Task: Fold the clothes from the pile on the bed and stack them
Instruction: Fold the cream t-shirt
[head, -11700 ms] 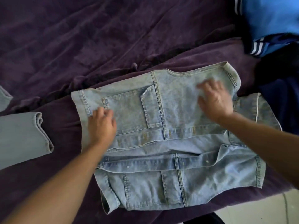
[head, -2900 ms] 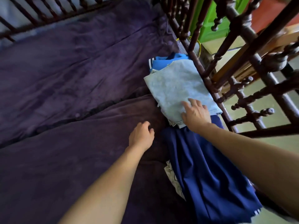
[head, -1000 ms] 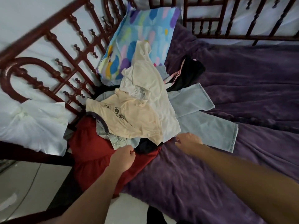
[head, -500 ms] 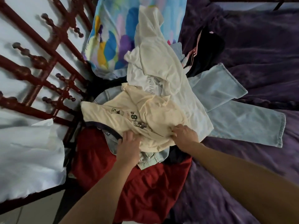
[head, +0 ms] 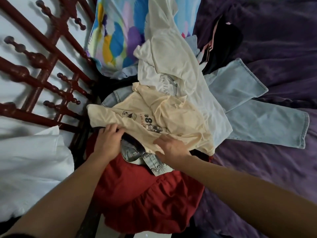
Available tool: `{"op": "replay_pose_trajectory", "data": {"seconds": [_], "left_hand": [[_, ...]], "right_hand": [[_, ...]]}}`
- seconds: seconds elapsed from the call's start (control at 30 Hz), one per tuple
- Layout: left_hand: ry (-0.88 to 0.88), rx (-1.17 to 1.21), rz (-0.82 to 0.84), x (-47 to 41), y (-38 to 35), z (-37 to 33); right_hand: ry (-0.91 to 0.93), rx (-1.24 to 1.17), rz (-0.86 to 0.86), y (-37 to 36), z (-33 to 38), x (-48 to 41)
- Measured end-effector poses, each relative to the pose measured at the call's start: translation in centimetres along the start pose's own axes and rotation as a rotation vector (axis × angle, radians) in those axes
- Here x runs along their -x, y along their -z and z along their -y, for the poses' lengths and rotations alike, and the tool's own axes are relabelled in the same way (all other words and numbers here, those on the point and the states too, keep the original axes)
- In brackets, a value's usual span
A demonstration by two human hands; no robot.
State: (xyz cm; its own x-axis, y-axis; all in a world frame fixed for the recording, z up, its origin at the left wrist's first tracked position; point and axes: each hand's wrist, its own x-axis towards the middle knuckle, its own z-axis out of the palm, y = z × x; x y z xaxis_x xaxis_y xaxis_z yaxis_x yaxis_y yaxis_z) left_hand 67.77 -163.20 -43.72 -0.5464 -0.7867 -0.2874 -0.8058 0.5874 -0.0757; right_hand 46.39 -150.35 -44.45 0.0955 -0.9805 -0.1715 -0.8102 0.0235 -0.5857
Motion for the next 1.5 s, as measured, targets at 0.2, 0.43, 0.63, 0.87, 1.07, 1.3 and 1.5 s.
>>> {"op": "replay_pose_trajectory", "data": {"seconds": [0.2,0.43,0.63,0.87,1.07,1.3,1.5], "left_hand": [[0.105,-0.050,-0.015,-1.0,-0.3,1.9],[0.092,0.394,-0.194,-2.1,4.6,-2.1],[-0.157,0.371,-0.174,-3.0,14.6,-8.5],[-0.279,0.035,-0.132,-2.5,20.1,-14.1],[-0.182,0.689,-0.055,-1.4,24.6,-18.4],[-0.272,1.206,0.132,4.9,31.3,-28.9],[-0.485,1.175,0.044,9.4,36.7,-35.4]], "right_hand": [[-0.186,-0.012,0.079,-2.8,1.3,-2.3],[-0.508,-0.518,-0.296,6.2,-0.7,-1.3],[-0.583,-0.521,-0.538,16.8,-2.8,2.3],[-0.439,-0.347,-0.491,26.2,-4.3,12.2],[-0.472,-0.294,-0.855,31.9,-7.2,22.5],[-0.567,-0.286,-1.095,34.7,-7.0,34.5],[-0.559,-0.359,-1.267,37.6,-5.7,42.4]]}}
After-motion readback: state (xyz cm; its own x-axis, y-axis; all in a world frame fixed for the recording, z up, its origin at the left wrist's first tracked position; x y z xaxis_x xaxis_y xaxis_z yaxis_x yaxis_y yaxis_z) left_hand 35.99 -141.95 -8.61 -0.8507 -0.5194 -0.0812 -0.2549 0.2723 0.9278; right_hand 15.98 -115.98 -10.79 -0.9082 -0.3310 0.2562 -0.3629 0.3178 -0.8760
